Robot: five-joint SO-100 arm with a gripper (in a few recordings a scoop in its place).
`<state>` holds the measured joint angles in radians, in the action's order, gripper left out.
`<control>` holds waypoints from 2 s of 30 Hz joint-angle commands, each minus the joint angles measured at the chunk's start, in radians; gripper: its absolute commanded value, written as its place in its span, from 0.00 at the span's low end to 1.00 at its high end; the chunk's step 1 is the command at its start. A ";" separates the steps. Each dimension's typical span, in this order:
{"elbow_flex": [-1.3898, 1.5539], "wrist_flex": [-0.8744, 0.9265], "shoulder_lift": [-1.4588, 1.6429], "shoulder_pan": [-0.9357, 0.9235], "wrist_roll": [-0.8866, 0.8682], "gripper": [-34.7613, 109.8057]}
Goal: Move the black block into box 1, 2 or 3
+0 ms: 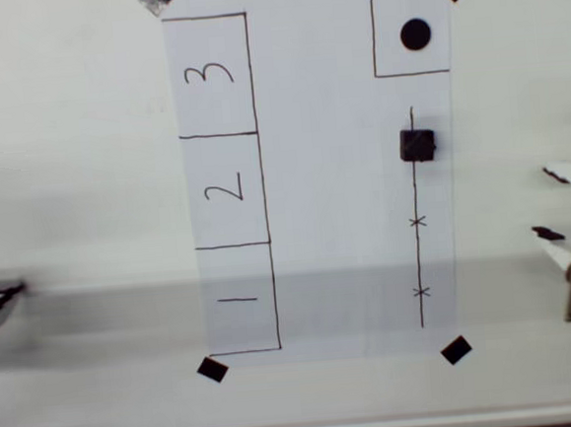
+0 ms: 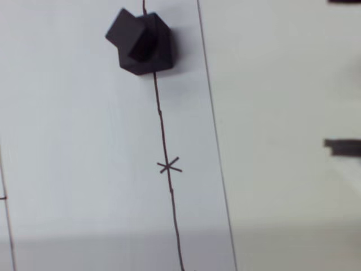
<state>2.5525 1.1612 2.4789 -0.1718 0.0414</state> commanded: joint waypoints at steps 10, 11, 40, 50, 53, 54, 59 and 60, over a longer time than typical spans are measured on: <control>-0.410 -0.064 -0.449 -0.066 0.034 0.41; -0.439 -0.064 -0.480 -0.072 0.038 0.41; -0.761 -0.067 -0.876 -0.160 0.256 0.42; -0.773 -0.091 -0.914 -0.144 0.276 0.42; -0.764 -0.104 -0.922 -0.140 0.284 0.42; -0.759 -0.110 -0.923 -0.140 0.285 0.42; -0.726 -0.149 -0.927 -0.130 0.290 0.42; -0.723 -0.150 -0.927 -0.129 0.291 0.42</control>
<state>1.8239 1.0262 1.5248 -0.3022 0.3099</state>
